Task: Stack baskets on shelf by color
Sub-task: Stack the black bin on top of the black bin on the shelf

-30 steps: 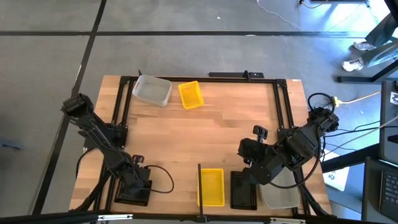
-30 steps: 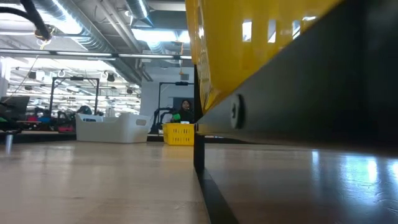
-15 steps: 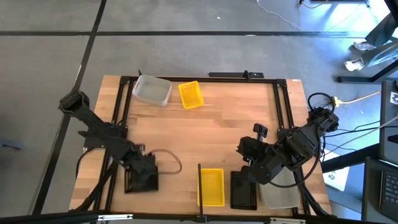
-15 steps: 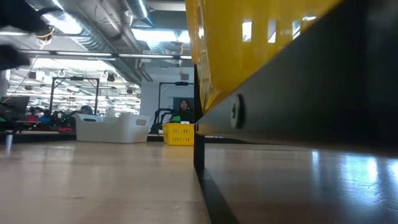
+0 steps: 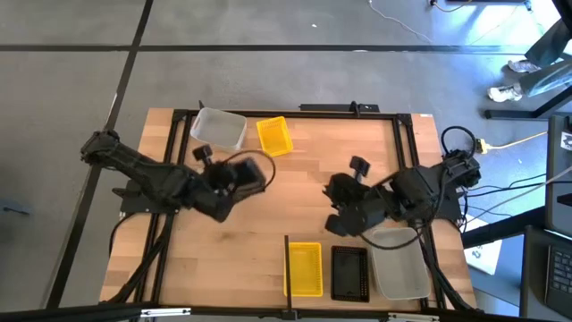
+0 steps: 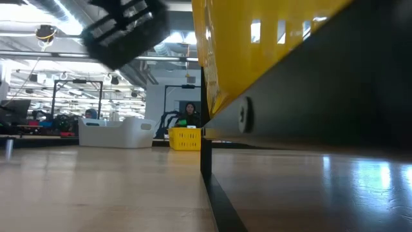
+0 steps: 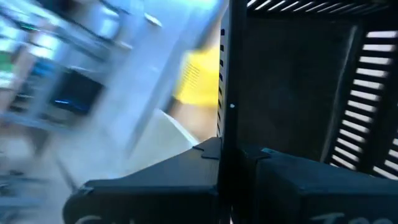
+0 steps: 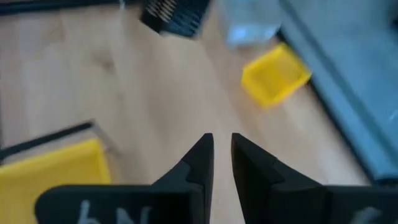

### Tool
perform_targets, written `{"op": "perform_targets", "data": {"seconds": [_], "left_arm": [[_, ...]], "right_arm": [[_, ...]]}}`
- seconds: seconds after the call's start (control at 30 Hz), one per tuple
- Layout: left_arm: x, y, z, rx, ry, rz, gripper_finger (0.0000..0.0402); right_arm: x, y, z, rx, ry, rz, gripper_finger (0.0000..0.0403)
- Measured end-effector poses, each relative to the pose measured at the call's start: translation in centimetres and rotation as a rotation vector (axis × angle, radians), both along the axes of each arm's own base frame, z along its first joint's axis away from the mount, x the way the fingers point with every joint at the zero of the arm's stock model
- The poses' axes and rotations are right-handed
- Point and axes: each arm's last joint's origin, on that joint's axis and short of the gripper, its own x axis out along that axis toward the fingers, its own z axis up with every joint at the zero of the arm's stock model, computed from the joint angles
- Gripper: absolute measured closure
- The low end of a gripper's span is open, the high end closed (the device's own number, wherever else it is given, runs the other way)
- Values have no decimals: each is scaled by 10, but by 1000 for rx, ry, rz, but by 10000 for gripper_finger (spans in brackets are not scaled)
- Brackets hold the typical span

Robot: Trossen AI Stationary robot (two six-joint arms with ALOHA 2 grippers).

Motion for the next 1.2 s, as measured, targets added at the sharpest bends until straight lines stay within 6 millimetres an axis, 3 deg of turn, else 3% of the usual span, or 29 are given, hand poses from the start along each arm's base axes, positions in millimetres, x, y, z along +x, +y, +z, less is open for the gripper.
{"op": "perform_targets", "data": {"seconds": [0.3, 0.5, 0.67, 1.2], "left_arm": [[29, 19, 20, 262, -197, 122, 401], [40, 19, 34, 353, -258, 157, 401], [46, 17, 43, 372, -272, 140, 401], [47, 16, 46, 383, -267, 131, 401]], "right_arm": [[39, -7, 9, -339, -134, 80, 347], [71, -8, -7, -514, -72, 127, 347], [94, -17, -16, -635, -68, 8, 347], [104, -21, -15, -604, -138, -28, 347]]}}
